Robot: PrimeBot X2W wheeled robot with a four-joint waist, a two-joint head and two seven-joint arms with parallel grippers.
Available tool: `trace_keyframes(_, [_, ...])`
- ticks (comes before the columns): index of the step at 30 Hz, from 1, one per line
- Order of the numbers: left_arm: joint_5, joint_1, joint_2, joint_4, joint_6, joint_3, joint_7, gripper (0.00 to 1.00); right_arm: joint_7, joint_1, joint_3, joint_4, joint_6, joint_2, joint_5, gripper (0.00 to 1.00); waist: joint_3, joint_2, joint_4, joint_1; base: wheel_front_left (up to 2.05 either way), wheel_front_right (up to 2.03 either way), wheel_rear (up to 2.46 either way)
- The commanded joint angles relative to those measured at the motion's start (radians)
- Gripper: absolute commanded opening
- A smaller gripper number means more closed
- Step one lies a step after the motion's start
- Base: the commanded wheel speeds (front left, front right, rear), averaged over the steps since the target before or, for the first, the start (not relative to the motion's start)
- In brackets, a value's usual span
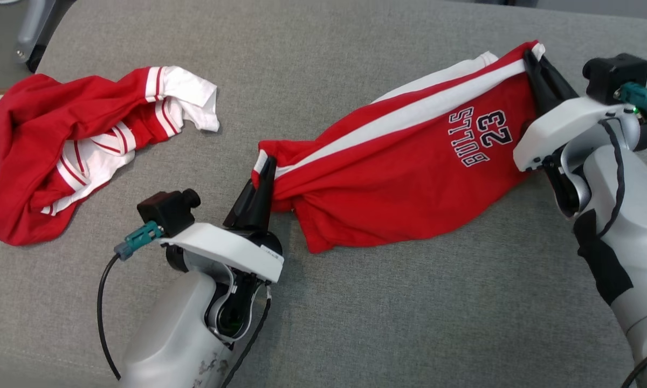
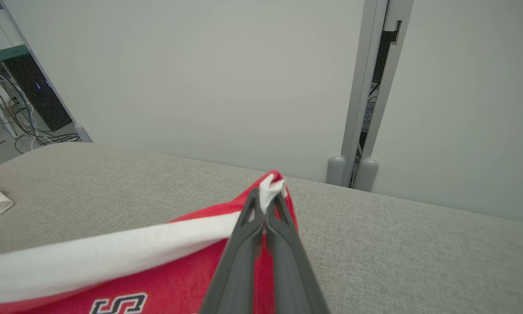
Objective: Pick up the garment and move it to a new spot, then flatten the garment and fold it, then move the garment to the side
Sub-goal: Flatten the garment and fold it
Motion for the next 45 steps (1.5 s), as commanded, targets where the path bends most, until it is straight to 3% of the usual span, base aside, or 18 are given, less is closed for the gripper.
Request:
trace_keyframes(1, [-0.010,-0.026,0.005,0.003,0.001,-0.002,-0.002,0.00,-0.006,-0.022,-0.007,0.014,0.000,-0.008,-0.011,0.00,0.034,0.0000,0.021,0.0000,0.00,0.00,0.00])
trace_keyframes(5, [-0.054,-0.075,0.004,0.004,0.001,-0.054,-0.002,0.00,-0.007,-0.078,-0.038,0.067,0.000,-0.007,-0.049,0.00,0.063,0.0000,0.025,0.0000,0.00,0.00,0.00])
trace_keyframes(7, [-0.064,-0.089,0.005,0.003,0.001,-0.080,-0.002,0.38,-0.007,-0.088,-0.057,0.083,0.000,0.003,-0.062,0.00,0.070,0.0000,0.024,0.0000,0.00,0.00,0.00])
trace_keyframes(8, [-0.067,-0.091,0.005,0.005,0.001,-0.092,-0.002,1.00,-0.007,-0.091,-0.073,0.087,0.000,0.008,-0.066,0.43,0.073,0.0000,0.023,0.0000,0.00,0.00,0.00])
trace_keyframes(9, [-0.072,-0.091,0.005,0.007,0.001,-0.094,-0.002,1.00,-0.007,-0.090,-0.084,0.085,0.000,0.014,-0.070,1.00,0.075,0.0000,0.022,0.0000,0.00,0.00,0.00])
trace_keyframes(15, [0.019,-0.050,0.003,0.027,0.001,-0.008,-0.002,1.00,-0.006,-0.032,-0.142,0.038,0.000,0.025,-0.088,1.00,0.058,0.0000,0.007,0.0000,0.00,0.00,0.00])
trace_keyframes(22, [0.099,0.021,0.005,0.015,0.001,0.106,-0.002,1.00,-0.007,0.065,-0.134,0.018,0.000,0.015,-0.075,1.00,0.021,0.0000,-0.003,0.0000,0.00,0.00,0.00])
trace_keyframes(37, [0.163,0.120,0.005,-0.032,0.001,0.159,-0.002,1.00,0.060,0.124,-0.001,0.188,0.000,0.005,0.032,1.00,0.011,0.0000,0.044,0.0000,0.00,0.00,0.00])
trace_keyframes(39, [0.177,0.122,0.004,-0.035,0.001,0.164,-0.002,1.00,0.076,0.125,0.006,0.207,0.000,0.008,0.050,0.27,0.013,0.0000,0.050,0.0000,0.00,0.00,0.00])
trace_keyframes(40, [0.181,0.124,0.004,-0.035,0.001,0.166,-0.002,1.00,0.078,0.126,0.006,0.213,0.000,0.011,0.064,0.00,0.012,0.0000,0.053,0.0000,0.00,0.00,0.00])
trace_keyframes(45, [0.236,0.144,0.004,-0.027,0.001,0.161,-0.002,1.00,0.042,0.147,-0.005,0.215,0.000,0.015,0.126,0.00,-0.016,0.0000,0.043,0.0000,0.00,0.00,0.00])
